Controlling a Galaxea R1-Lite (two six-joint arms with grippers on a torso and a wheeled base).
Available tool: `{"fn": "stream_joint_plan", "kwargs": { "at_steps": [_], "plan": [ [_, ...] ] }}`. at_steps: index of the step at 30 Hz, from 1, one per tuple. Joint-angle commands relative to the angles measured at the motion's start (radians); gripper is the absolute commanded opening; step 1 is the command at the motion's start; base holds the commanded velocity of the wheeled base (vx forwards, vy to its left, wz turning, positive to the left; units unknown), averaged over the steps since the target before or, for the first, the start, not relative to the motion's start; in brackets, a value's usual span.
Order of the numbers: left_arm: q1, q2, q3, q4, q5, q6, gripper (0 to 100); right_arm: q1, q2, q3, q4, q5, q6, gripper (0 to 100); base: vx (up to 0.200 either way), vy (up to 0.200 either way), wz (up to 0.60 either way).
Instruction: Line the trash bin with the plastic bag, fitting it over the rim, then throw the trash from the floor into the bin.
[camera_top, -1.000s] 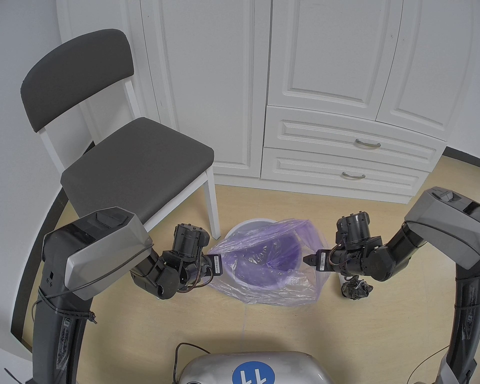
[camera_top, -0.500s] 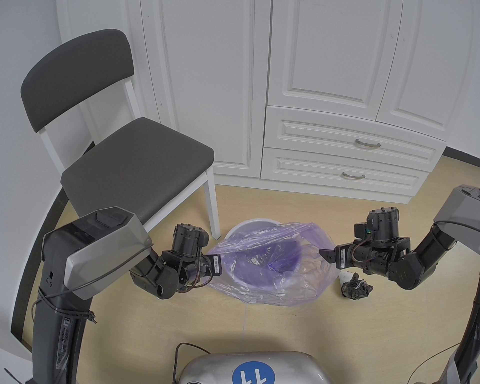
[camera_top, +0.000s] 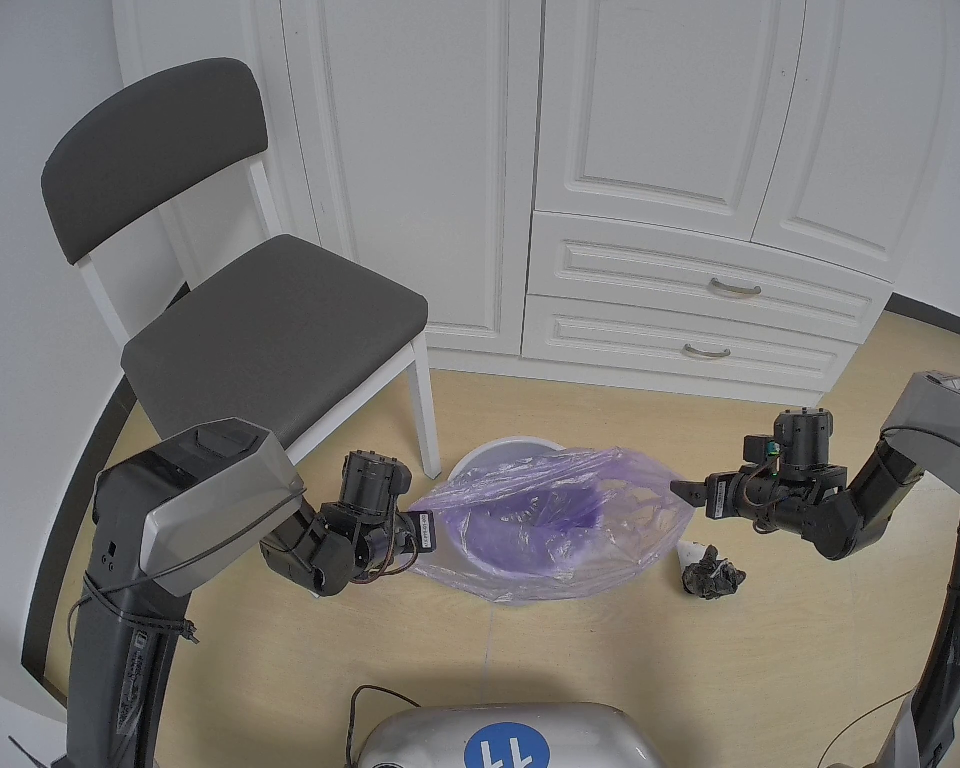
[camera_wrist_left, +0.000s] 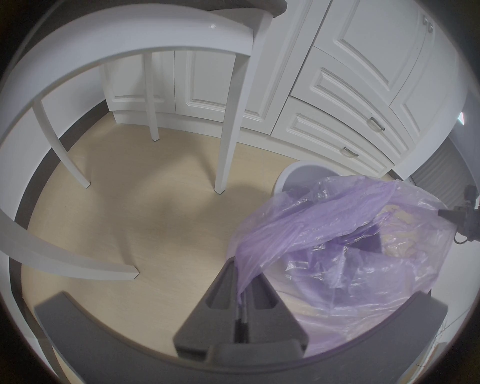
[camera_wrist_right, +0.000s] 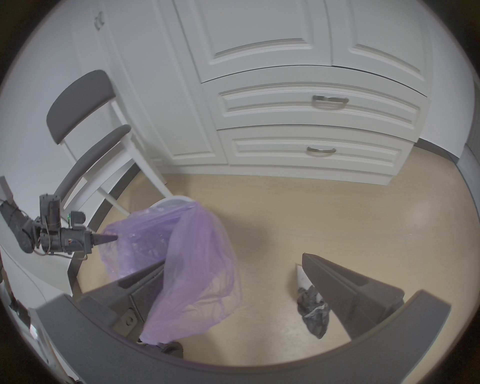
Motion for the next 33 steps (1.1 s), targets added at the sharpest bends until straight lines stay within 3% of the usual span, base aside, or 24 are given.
{"fn": "stream_joint_plan", "kwargs": {
  "at_steps": [1,9,21,33],
  "plan": [
    [0.019,0.035,-0.026,0.026,0.002,0.002,0,-0.057,0.004,-0.016,0.000,0.009,-0.002,100,0.000,0.000,0.00],
    [0.028,0.040,-0.044,0.081,0.002,0.004,0,-0.139,-0.007,-0.044,0.001,0.059,-0.003,100,0.000,0.000,0.00],
    [0.036,0.037,-0.044,0.083,0.002,0.005,0,-0.201,-0.055,-0.045,0.018,0.144,-0.003,100,0.000,0.000,0.00],
    [0.008,-0.044,-0.006,0.081,0.016,0.002,0,-0.092,-0.159,-0.001,0.081,0.141,0.027,100,0.000,0.000,0.00]
  ]
}}
